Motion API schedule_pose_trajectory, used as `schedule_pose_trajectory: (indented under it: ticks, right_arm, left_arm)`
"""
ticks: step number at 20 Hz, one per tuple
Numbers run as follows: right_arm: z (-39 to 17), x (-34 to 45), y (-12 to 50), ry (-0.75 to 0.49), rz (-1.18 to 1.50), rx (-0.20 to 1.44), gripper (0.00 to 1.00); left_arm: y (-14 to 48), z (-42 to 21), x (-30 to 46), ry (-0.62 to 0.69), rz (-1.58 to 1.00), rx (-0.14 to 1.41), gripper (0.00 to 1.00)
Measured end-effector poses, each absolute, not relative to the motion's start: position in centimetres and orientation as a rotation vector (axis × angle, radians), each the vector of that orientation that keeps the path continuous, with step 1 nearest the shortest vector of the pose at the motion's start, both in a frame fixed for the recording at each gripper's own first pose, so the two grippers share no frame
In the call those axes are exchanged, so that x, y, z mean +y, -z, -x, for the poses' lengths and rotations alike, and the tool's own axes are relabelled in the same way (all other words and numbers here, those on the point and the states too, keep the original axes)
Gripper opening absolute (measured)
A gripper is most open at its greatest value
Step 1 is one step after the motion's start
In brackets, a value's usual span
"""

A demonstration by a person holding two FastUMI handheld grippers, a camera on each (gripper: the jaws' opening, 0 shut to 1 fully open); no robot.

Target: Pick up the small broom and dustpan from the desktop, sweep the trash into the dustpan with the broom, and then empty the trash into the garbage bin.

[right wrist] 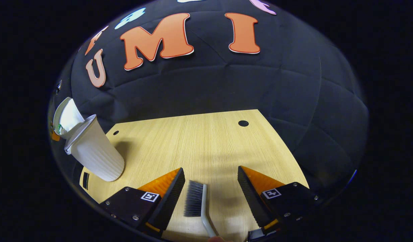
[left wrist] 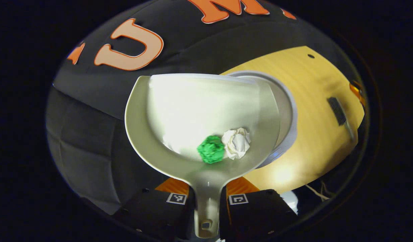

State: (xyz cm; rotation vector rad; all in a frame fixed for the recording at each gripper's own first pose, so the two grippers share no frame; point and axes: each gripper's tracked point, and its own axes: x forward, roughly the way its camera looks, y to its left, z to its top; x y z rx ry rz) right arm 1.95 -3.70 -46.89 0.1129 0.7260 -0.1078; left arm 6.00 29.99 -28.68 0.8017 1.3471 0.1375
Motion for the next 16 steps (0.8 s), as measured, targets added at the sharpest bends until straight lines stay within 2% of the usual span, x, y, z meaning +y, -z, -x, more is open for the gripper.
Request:
schedule_pose_trajectory:
  ticks: [5, 8, 12, 14, 16]
  right_arm:
    - [-1.5, -3.3, 47.5, 0.089, -0.099, 0.746, 0.95]
    - [-1.4, -3.3, 47.8, 0.08, -0.089, 0.753, 0.95]
    - [-1.1, -3.1, 48.1, 0.071, -0.085, 0.764, 0.95]
    - [-1.0, -3.0, 48.2, 0.063, -0.086, 0.771, 0.95]
    - [-1.0, -2.9, 48.1, 0.056, -0.087, 0.775, 0.95]
  left_arm:
    - [27.2, -6.1, 31.7, -0.128, -1.111, 1.374, 0.31]
    - [25.0, -8.2, 32.4, -0.129, -1.394, 1.302, 0.33]
    - [24.0, -9.1, 30.9, -0.122, -1.64, 1.219, 0.31]
    - [24.2, -9.0, 31.2, -0.117, -1.683, 1.211, 0.3]
    - [24.9, -8.3, 31.6, -0.129, -1.586, 1.228, 0.3]
